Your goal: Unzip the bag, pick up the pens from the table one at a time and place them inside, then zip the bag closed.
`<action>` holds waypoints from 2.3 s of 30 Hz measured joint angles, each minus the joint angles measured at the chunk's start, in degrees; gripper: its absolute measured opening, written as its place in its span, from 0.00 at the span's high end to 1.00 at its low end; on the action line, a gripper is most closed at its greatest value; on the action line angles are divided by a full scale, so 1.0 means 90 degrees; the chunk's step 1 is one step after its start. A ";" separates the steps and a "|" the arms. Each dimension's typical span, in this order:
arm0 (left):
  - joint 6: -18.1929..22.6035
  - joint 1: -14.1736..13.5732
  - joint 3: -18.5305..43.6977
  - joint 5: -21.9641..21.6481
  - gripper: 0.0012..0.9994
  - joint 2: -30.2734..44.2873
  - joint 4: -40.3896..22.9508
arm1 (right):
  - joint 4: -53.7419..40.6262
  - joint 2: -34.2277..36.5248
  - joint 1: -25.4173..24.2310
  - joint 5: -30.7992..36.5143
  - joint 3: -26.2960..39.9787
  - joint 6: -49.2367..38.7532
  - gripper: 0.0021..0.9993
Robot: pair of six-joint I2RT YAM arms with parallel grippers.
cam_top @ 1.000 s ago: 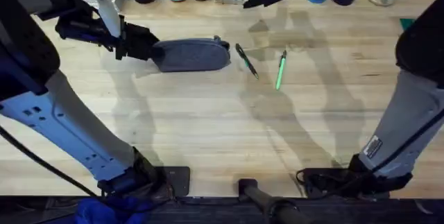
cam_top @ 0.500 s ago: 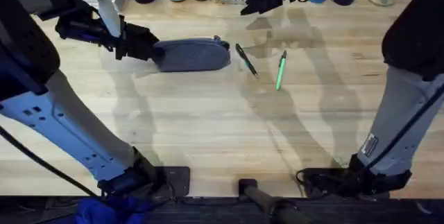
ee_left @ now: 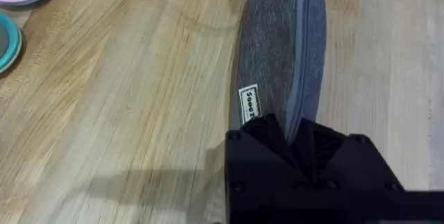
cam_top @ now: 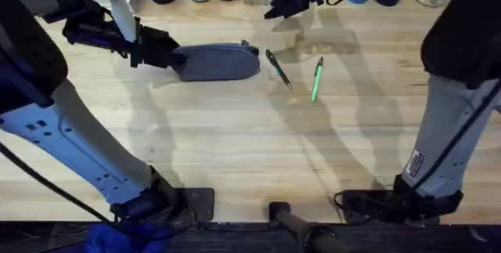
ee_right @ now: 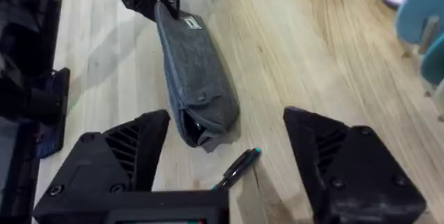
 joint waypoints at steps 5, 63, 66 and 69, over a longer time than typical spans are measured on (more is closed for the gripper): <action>0.0000 0.0000 0.0000 0.0000 0.96 0.0000 0.0000 | 0.0159 0.0207 0.0000 0.0005 0.0000 0.0224 0.00; 0.0000 0.0000 0.0000 0.0000 0.96 0.0000 0.0000 | 0.0160 0.0211 0.1319 0.2131 0.0002 0.3438 0.00; 0.0000 0.0000 0.0000 0.0000 0.96 0.0000 0.0000 | 0.0164 0.0210 0.1328 0.2424 0.0002 0.3777 0.00; 0.0000 0.0000 0.0000 0.0000 0.96 0.0000 0.0000 | 0.0161 0.0209 0.1339 0.2626 0.0002 0.4129 0.01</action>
